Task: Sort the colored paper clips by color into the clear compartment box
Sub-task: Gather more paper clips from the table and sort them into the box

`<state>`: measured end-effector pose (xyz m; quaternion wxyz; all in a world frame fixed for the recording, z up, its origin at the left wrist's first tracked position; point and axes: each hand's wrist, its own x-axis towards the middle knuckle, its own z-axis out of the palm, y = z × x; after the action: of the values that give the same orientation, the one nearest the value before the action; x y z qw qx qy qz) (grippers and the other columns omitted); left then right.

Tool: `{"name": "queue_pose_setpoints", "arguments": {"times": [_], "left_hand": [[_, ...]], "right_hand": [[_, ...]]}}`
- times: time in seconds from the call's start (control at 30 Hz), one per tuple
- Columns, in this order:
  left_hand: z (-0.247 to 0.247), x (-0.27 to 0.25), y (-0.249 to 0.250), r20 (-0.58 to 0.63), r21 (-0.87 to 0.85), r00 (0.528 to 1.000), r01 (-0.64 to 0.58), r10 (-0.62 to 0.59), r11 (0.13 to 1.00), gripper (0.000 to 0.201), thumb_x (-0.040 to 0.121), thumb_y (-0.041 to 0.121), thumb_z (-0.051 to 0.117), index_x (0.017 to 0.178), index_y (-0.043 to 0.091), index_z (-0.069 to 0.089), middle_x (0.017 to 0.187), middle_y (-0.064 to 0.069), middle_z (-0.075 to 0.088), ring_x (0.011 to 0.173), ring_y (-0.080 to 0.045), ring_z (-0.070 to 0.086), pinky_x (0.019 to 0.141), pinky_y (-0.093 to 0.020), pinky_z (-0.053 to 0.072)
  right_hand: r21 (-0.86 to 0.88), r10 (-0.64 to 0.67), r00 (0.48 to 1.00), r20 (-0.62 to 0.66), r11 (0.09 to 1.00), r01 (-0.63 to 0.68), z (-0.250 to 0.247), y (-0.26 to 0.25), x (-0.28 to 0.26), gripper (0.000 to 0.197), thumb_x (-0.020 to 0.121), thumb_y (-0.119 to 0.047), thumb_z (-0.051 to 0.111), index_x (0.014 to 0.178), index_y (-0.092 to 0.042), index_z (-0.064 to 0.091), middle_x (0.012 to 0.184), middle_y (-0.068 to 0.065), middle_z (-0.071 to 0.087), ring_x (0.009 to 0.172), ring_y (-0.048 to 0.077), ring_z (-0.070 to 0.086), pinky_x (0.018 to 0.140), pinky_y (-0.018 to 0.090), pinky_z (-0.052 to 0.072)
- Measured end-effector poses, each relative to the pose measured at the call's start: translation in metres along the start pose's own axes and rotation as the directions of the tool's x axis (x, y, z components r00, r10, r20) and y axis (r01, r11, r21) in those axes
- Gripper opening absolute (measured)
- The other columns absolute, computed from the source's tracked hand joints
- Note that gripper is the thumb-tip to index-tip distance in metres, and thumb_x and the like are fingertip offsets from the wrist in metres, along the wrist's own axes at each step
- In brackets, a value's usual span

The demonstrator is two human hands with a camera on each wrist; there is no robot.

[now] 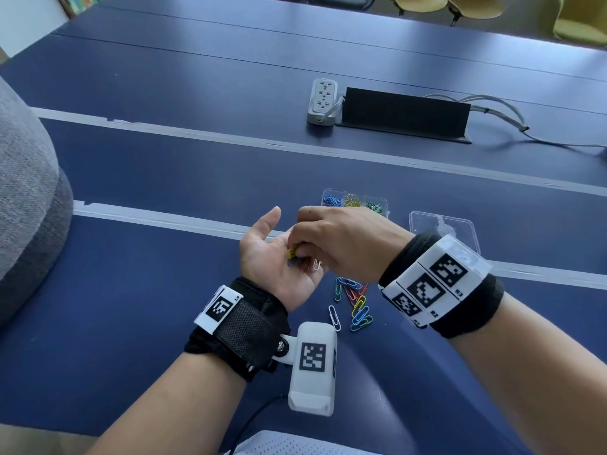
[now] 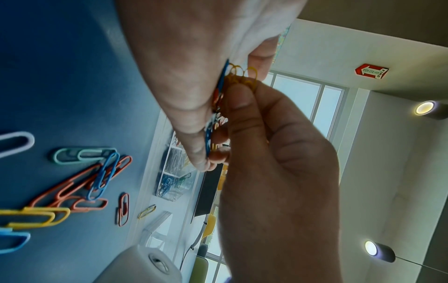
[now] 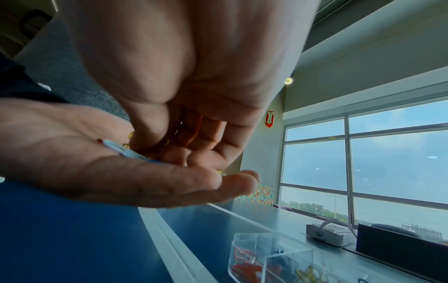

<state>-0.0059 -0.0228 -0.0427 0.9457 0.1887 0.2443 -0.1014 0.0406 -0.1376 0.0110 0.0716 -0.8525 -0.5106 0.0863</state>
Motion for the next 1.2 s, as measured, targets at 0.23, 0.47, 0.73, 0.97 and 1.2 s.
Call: {"name": "queue_pose_setpoints", "arguments": {"times": [0.23,0.47,0.73,0.97,1.2], "left_hand": [[0.000,-0.003,0.001,0.075,-0.019,0.997,0.027,-0.026,0.999,0.058,0.091,0.044,0.039,0.078,0.000,0.074,0.082,-0.012,0.068,0.081,-0.026,0.067,0.076,-0.032,0.054],[0.000,0.001,-0.002,0.106,-0.067,0.994,0.029,-0.022,0.997,0.057,0.092,0.043,0.038,0.088,-0.004,0.071,0.100,-0.021,0.069,0.094,-0.032,0.068,0.084,-0.047,0.050],[-0.001,0.003,0.001,0.000,-0.012,1.000,0.013,-0.013,1.000,0.055,0.090,0.048,0.038,0.114,0.002,0.058,0.075,-0.007,0.064,0.054,-0.015,0.055,0.066,-0.021,0.040],[0.003,0.000,0.002,-0.049,-0.031,0.999,-0.007,0.005,0.999,0.048,0.091,0.045,0.041,0.101,0.003,0.064,0.080,-0.007,0.064,0.069,-0.016,0.057,0.077,-0.022,0.040],[-0.002,0.001,0.004,-0.001,-0.040,1.000,-0.009,0.009,0.999,0.046,0.092,0.041,0.041,0.095,0.002,0.064,0.100,-0.013,0.064,0.091,-0.026,0.063,0.091,-0.033,0.046]], "right_hand": [[0.002,0.052,0.999,-0.012,0.999,-0.052,0.003,-0.003,0.004,0.019,0.096,-0.025,0.040,0.107,-0.018,0.054,0.105,0.000,0.051,0.083,0.026,0.058,0.056,0.035,0.045],[0.218,0.156,0.978,-0.140,0.968,-0.123,-0.006,0.009,0.006,0.017,0.092,-0.026,0.048,0.100,-0.019,0.062,0.102,0.000,0.058,0.088,0.027,0.059,0.069,0.044,0.051],[0.090,0.085,0.995,0.053,0.992,-0.089,-0.004,0.001,0.006,0.023,0.090,-0.033,0.054,0.109,-0.033,0.067,0.108,-0.002,0.057,0.096,0.024,0.058,0.074,0.037,0.050],[-0.009,0.048,0.999,0.017,0.999,-0.048,-0.004,-0.001,0.011,0.023,0.091,-0.036,0.049,0.106,-0.030,0.066,0.106,-0.005,0.056,0.091,0.023,0.059,0.066,0.034,0.049],[0.057,0.047,0.997,-0.060,0.997,-0.043,-0.001,0.001,0.014,0.022,0.092,-0.035,0.047,0.101,-0.023,0.063,0.101,-0.002,0.057,0.084,0.026,0.060,0.061,0.034,0.047]]}}
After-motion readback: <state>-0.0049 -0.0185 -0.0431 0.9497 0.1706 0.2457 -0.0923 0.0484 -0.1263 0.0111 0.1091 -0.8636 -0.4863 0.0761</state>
